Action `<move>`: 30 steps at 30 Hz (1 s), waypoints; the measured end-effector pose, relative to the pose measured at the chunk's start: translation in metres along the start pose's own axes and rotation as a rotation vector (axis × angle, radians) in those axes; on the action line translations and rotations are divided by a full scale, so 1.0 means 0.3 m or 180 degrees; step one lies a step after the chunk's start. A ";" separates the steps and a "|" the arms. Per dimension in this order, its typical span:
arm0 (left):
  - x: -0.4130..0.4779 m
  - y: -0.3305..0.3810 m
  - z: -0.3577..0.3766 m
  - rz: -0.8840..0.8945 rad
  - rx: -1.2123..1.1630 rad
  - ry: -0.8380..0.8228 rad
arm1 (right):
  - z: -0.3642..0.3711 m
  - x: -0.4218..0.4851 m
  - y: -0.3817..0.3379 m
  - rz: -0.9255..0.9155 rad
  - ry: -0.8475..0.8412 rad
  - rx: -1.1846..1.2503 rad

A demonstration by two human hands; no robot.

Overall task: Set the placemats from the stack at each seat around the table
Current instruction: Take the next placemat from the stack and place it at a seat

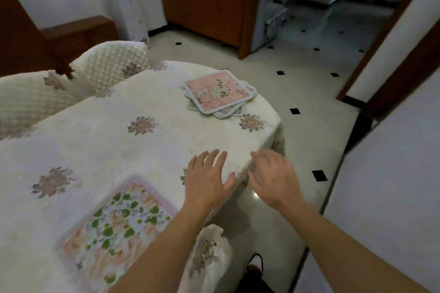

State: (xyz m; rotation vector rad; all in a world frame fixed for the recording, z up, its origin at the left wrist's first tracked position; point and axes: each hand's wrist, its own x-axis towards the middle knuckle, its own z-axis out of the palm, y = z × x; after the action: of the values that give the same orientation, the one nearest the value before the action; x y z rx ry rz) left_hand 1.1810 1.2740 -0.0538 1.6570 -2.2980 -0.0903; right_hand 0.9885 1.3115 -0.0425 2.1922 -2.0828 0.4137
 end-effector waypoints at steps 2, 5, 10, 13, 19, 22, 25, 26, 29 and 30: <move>0.058 0.070 0.034 0.0169 0.0025 -0.0052 | -0.002 -0.005 0.083 0.0104 0.0126 0.0014; 0.153 0.171 0.085 0.0440 0.0027 -0.0090 | 0.004 0.005 0.204 0.0265 0.0309 -0.0046; 0.359 0.331 0.178 0.0686 0.0011 -0.0106 | 0.022 0.093 0.446 0.0572 0.0170 -0.0206; 0.514 0.457 0.246 0.0710 -0.0030 -0.0208 | 0.026 0.180 0.638 0.0671 0.0232 -0.0259; 0.818 0.733 0.356 0.1004 -0.0110 -0.0273 | 0.045 0.317 0.967 0.0997 0.0367 -0.0166; 0.924 0.857 0.417 0.1111 -0.0118 -0.0232 | 0.044 0.343 1.105 0.1105 0.0364 -0.0166; 0.999 0.953 0.463 0.1271 -0.0098 -0.0262 | 0.024 0.368 1.218 0.1273 0.0323 -0.0196; 1.022 0.979 0.473 0.1312 -0.0082 -0.0269 | 0.019 0.378 1.248 0.1320 0.0305 -0.0207; 1.096 1.049 0.500 0.1420 -0.0076 -0.0240 | 0.006 0.410 1.332 0.1421 0.0352 -0.0210; 1.121 1.071 0.511 0.1463 -0.0075 -0.0246 | 0.003 0.421 1.358 0.1445 0.0374 -0.0209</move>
State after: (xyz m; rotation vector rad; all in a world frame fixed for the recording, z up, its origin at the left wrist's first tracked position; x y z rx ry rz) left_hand 0.7474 1.0462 -0.0564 1.0930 -2.6599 -0.0795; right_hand 0.5894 1.1620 -0.0600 1.6036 -2.4759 0.4836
